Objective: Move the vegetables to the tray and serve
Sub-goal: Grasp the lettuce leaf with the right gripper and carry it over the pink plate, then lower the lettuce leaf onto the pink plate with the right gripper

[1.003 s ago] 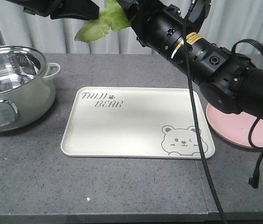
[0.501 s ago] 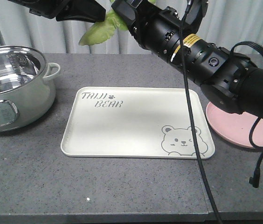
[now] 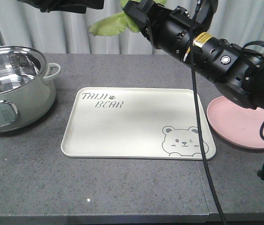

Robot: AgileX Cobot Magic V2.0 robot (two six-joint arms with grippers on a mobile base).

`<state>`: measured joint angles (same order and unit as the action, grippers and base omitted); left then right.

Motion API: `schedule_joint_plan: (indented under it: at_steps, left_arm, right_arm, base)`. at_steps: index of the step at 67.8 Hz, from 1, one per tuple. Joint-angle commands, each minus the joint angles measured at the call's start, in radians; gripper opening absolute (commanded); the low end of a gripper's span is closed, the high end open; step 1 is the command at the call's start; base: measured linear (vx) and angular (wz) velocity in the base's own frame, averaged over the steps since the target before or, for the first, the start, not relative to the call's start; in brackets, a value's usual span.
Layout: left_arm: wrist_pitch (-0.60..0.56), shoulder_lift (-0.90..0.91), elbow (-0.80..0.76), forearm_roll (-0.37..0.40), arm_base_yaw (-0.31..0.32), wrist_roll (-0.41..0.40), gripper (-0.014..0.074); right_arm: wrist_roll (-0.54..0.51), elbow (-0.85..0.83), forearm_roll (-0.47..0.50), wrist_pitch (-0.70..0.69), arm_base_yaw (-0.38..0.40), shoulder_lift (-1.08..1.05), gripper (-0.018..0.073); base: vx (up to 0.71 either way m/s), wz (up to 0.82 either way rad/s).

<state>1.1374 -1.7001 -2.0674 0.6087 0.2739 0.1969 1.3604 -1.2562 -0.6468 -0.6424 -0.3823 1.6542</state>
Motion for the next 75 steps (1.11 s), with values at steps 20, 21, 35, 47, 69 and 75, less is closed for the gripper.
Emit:
schedule_joint_plan:
  at_steps: [20, 21, 35, 47, 69, 75]
  left_arm:
    - [0.016, 0.1, -0.03, -0.259, 0.0, -0.011, 0.0478]
    - [0.023, 0.1, -0.03, -0.27, 0.0, -0.011, 0.0476]
    - [0.041, 0.1, -0.03, -0.412, 0.0, -0.063, 0.0449]
    - [0.072, 0.083, -0.03, -0.459, 0.0, -0.063, 0.0444]
    - [0.093, 0.047, 0.028, -0.51, 0.0, -0.064, 0.0444]
    - [0.085, 0.047, 0.045, -0.514, 0.0, -0.063, 0.0444]
  right_arm:
    - [0.428, -0.037, -0.656, -0.078, 0.34, -0.133, -0.0003]
    - [0.451, -0.037, -0.687, -0.082, 0.356, -0.134, -0.0003]
    - [0.717, -0.037, -1.105, -0.171, 0.549, -0.138, -0.0002]
    - [0.717, -0.025, -1.103, -0.209, 0.652, -0.109, 0.0001]
    - [0.689, -0.025, -1.103, -0.336, 0.714, 0.04, 0.0007]
    - [0.68, -0.025, -1.103, -0.363, 0.714, 0.076, 0.0008]
  base:
    - [0.0, 0.0]
    - [0.0, 0.0]
    - [0.0, 0.0]
    - [0.0, 0.0]
    - [0.0, 0.0]
    - [0.0, 0.0]
